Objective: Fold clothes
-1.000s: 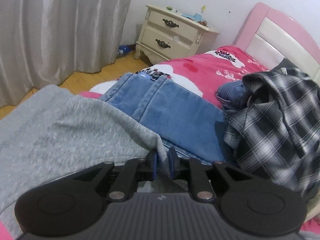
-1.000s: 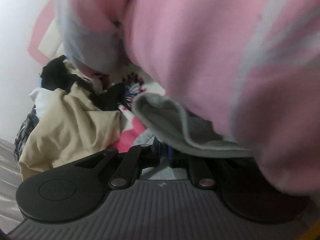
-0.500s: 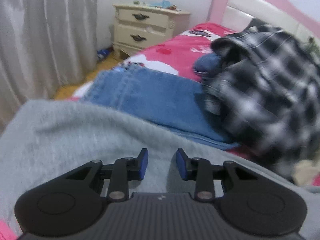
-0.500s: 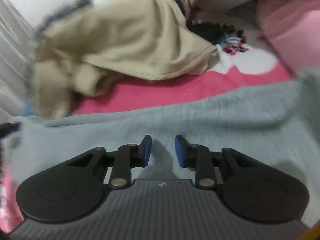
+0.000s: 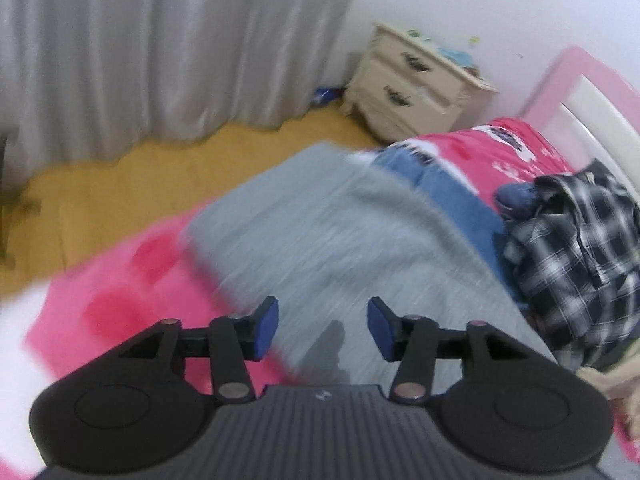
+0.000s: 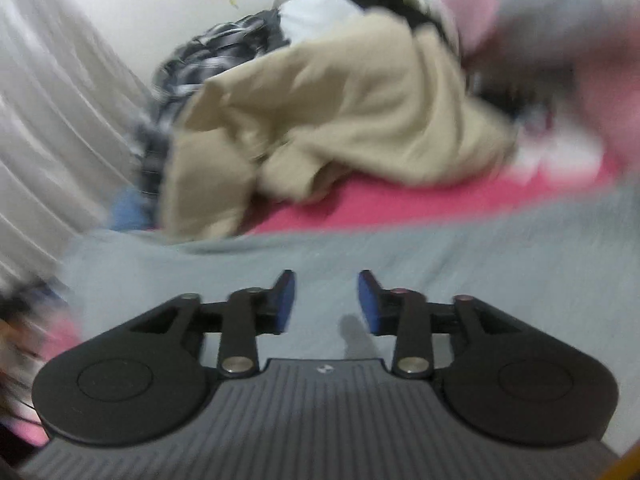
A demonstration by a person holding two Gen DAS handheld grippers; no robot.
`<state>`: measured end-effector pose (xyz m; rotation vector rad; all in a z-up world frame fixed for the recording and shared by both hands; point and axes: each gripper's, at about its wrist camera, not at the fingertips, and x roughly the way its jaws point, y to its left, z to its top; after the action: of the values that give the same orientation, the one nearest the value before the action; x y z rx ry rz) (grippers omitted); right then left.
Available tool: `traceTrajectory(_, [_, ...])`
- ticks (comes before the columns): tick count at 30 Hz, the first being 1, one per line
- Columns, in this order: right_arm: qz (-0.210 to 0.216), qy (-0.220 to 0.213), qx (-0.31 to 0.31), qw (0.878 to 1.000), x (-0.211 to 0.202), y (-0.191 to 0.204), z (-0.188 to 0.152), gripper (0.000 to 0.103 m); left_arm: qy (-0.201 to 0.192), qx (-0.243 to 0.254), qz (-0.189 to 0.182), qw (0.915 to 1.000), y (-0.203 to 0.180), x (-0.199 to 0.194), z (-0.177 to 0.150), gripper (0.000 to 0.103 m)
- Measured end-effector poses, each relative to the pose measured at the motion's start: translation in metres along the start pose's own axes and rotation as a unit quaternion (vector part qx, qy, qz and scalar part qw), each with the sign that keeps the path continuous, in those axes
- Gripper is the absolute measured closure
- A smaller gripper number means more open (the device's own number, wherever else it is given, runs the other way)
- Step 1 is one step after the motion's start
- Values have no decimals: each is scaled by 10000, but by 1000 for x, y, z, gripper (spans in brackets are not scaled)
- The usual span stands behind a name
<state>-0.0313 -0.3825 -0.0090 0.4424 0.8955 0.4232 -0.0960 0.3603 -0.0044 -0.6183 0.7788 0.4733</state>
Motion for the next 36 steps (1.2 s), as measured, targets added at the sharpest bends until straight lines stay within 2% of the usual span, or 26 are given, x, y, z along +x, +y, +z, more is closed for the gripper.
traceTrajectory(2, [497,193,935,9942,-11,-15,-25,53,166,-399,-132,9990,23,-3,-11,42])
traceTrajectory(4, [763,266,1831,9798,-24,-34,-55,50,355,-810,-381,9954,40,1,-18,37])
traceTrajectory(7, [808,93,3177,9447,-46,-69,-108,48,612,-1431,-922,9835,57,21,-20,35])
traceTrajectory(9, [693,-224,3857,9197,-62,-89,-141,47,643,-1477,-1167,9800,59,37,-20,35])
traceTrajectory(10, [630,-411,4140,9072,-69,-98,-156,47,625,-1464,-1130,9808,59,44,-21,35])
traceTrajectory(12, [373,-829,4457,8906,-80,-112,-178,47,528,-1446,-1124,9817,57,54,-21,36])
traceTrajectory(14, [392,-1256,4652,8754,-84,-123,-191,48,390,-1411,-1131,9827,54,60,-19,36])
traceTrajectory(17, [398,-1655,4681,8671,-79,-126,-192,48,258,-1464,-1170,9819,50,65,-14,41])
traceTrajectory(19, [328,-1925,4518,8705,-71,-123,-184,46,187,-1608,-1043,9813,49,70,-12,58])
traceTrajectory(20, [352,-2083,4442,8707,-65,-122,-180,46,122,-1665,-989,9810,50,70,-13,62])
traceTrajectory(22, [223,-2163,4334,8746,-58,-124,-173,46,22,-1701,-824,9820,46,71,-13,76])
traceTrajectory(23, [137,-2193,4299,8757,-57,-121,-173,46,-22,-1731,-738,9821,44,69,-13,79])
traceTrajectory(24, [50,-2223,4265,8767,-56,-119,-172,53,-44,-1734,-674,9825,40,65,-11,84])
traceTrajectory(25, [-131,-2176,4160,8829,-57,-115,-170,62,-68,-1735,-611,9829,37,60,-9,87])
traceTrajectory(26, [-320,-2143,4102,8859,-61,-112,-169,87,-137,-1674,-626,9838,33,51,-5,88])
traceTrajectory(27, [-509,-2109,4043,8885,-65,-110,-168,93,-205,-1613,-643,9846,30,42,-1,89])
traceTrajectory(28, [-501,-2152,4024,8884,-70,-112,-171,93,-228,-1534,-711,9853,28,34,4,90])
traceTrajectory(30, [-623,-2158,3840,8956,-78,-105,-170,94,-185,-1444,-941,9849,29,16,14,90])
traceTrajectory(36, [-622,-2047,3579,9089,-104,-85,-169,95,-54,-1217,-906,9884,49,-44,20,91])
